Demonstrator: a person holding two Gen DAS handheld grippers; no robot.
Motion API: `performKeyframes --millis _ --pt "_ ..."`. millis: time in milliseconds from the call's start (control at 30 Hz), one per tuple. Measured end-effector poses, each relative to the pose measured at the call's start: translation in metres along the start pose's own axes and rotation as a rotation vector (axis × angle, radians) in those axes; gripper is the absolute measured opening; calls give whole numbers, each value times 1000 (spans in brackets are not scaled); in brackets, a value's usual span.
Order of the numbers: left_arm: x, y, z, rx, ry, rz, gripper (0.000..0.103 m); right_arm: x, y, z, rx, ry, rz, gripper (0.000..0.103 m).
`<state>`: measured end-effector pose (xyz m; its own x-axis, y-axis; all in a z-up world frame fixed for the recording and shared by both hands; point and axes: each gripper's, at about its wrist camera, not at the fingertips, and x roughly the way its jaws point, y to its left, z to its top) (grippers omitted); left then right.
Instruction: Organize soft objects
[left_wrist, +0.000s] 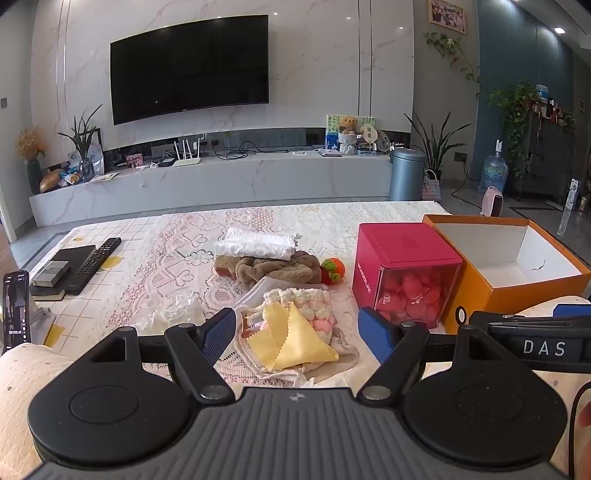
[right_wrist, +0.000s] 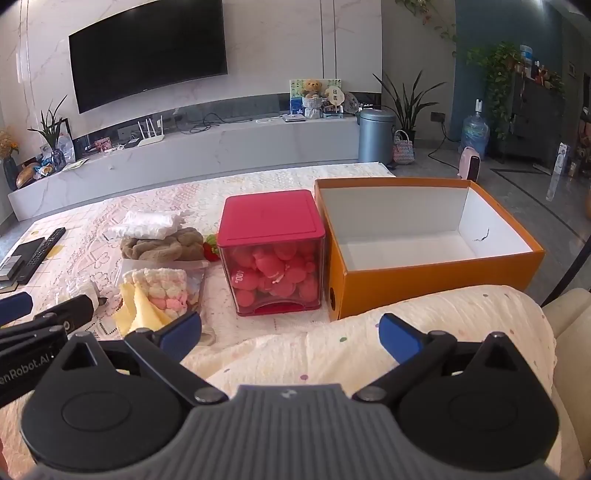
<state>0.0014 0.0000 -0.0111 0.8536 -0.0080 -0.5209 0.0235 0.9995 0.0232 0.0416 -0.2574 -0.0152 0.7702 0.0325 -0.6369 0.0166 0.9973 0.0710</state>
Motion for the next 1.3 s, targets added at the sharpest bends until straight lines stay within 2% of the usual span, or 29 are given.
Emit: performKeyframes --millis 1300 --pt "1 1 2 -5 8 -2 89 -1 0 0 0 0 1 100"
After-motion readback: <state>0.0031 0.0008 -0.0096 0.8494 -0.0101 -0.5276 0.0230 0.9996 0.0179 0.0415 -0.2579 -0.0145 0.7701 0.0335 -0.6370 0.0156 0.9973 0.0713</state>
